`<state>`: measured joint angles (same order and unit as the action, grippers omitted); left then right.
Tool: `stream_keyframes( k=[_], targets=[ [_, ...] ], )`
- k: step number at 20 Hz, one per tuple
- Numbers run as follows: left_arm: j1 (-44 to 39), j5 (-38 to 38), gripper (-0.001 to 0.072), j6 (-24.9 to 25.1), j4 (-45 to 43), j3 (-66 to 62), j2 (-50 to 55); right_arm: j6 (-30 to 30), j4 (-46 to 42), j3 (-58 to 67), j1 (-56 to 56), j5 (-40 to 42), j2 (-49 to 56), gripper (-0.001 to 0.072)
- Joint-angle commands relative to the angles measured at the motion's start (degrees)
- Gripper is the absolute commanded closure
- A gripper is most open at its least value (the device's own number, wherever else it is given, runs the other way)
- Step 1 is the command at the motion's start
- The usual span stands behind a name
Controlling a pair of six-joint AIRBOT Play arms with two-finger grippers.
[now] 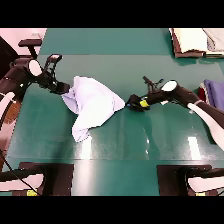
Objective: Fold the shirts.
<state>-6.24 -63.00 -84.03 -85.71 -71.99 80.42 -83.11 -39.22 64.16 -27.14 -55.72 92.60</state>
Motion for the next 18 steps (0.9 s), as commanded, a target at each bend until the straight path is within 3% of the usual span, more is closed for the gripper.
stream_keyframes(
  k=[1,4,5,10,15,18],
  targets=[
    [0.04,0.85,0.0674,-0.02,-1.60,2.34,0.17,0.68,2.21,6.84,-2.75,1.66,7.89,0.0287],
    [0.04,2.14,0.0673,-0.11,-1.60,2.34,0.15,0.72,1.36,11.52,-2.82,1.68,10.43,0.0646],
    [0.04,2.69,0.0674,-0.52,-1.66,2.34,0.15,0.72,0.22,12.81,-2.49,1.79,10.40,0.0693],
    [0.98,9.35,0.0674,-8.94,-7.30,1.70,-3.78,0.68,-16.59,23.61,3.87,-3.89,2.69,0.0694],
    [1.73,20.50,0.0674,-10.25,-6.21,-1.49,-18.36,0.68,-32.94,35.23,11.50,-12.11,-11.30,0.0694],
    [1.75,20.79,0.0674,-10.21,-4.72,-6.14,-26.77,0.72,-34.45,41.03,13.99,-15.74,-18.38,0.0694]
  ],
)
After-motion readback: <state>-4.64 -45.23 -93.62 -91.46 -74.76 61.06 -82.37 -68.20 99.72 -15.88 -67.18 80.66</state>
